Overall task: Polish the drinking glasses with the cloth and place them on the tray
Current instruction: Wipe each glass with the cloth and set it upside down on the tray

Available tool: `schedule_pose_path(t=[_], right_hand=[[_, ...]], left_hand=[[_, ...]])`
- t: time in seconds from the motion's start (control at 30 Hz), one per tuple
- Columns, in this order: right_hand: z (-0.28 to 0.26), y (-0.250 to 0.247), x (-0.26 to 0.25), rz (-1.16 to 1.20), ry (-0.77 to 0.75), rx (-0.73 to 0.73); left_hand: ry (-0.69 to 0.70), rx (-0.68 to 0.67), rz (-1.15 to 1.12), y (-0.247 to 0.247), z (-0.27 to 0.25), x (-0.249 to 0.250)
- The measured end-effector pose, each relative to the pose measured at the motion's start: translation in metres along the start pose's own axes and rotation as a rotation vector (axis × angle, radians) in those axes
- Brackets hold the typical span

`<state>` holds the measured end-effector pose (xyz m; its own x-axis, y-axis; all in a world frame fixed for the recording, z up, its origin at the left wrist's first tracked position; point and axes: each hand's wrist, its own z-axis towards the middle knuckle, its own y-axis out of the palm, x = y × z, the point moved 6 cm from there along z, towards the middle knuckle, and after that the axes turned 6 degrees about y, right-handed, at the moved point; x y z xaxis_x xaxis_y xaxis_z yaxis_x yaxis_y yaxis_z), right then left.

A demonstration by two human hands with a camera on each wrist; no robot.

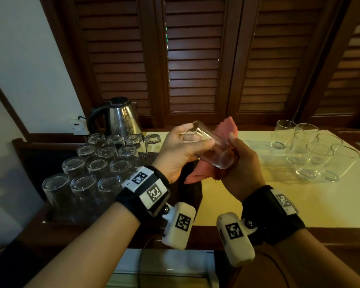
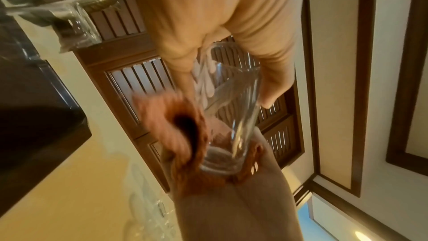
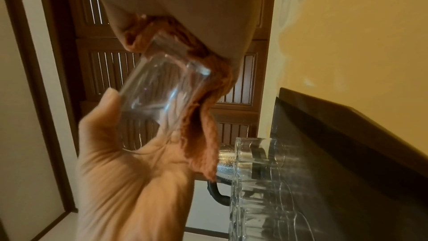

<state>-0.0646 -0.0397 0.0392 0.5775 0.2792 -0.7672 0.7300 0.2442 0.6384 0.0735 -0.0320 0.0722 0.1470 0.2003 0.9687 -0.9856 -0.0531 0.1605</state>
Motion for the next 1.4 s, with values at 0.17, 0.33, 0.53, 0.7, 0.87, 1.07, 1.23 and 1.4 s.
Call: schedule_pose_path(t=[0.17,0.33,0.53,0.7,0.87,1.07,1.23,1.4], right_hand=[[0.008,0.001,0.007,0.033,0.028,-0.015],[0.007,0.002,0.006,-0.019,-0.012,-0.012],[0.014,-0.001,0.008,0.018,0.014,0.082],[0.011,0.002,0.016,-0.055,0.026,0.032],[0.017,0.004,0.007,0.015,0.012,0.055],[0.014,0.003,0.014,0.007,0.020,0.061],[0.014,0.002,0.016,-0.157,-0.009,0.078],[0.007,-0.002,0.009,-0.308,-0.093,0.153]], left_hand=[[0.144,0.082,0.201,-0.001,-0.003,0.004],[0.161,0.110,0.237,-0.007,-0.001,0.005],[0.148,0.132,0.255,-0.005,-0.007,0.000],[0.169,0.177,0.275,-0.018,0.000,0.003],[0.165,0.092,0.284,-0.009,-0.005,0.001],[0.116,0.161,0.105,-0.013,-0.007,-0.012],[0.061,0.052,0.074,0.001,-0.004,-0.023],[0.131,0.004,0.134,0.002,-0.002,-0.012]])
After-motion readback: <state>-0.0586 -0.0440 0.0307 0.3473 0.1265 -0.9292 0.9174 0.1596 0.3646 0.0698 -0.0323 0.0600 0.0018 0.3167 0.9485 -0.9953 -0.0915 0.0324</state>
